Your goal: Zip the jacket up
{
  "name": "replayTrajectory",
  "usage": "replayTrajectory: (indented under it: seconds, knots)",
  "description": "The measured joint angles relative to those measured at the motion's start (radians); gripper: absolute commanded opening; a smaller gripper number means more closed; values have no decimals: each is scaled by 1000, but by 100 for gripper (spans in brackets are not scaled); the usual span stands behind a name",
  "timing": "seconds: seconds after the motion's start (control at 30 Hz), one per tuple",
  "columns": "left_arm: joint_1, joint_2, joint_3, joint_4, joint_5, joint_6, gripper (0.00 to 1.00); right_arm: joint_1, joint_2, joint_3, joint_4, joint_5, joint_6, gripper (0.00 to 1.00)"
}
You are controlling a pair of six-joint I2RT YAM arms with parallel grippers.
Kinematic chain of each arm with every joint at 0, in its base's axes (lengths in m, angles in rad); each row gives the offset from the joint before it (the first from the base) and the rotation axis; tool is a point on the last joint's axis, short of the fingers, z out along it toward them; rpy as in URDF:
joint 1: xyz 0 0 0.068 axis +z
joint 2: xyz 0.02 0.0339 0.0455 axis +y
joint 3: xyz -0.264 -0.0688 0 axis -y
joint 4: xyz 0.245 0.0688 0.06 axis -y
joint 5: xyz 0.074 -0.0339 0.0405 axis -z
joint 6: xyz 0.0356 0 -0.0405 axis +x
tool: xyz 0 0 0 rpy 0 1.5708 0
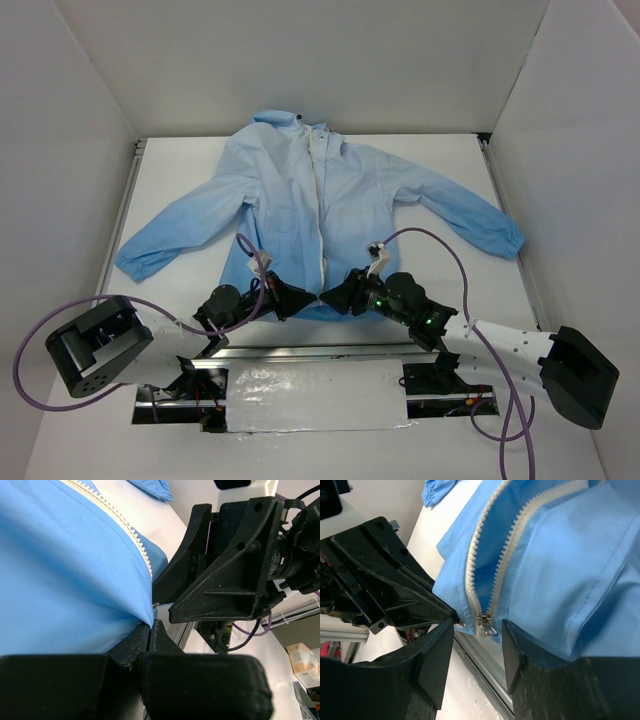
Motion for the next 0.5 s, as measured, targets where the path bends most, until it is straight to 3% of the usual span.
replayTrajectory:
  seconds: [0.3, 0.5]
  knots:
    - [0, 10, 3, 4, 1, -1, 0, -1, 8, 0, 19, -18, -33, 39]
    - [0, 10, 15, 4, 1, -1, 0, -1, 34, 0, 18, -30, -33, 42]
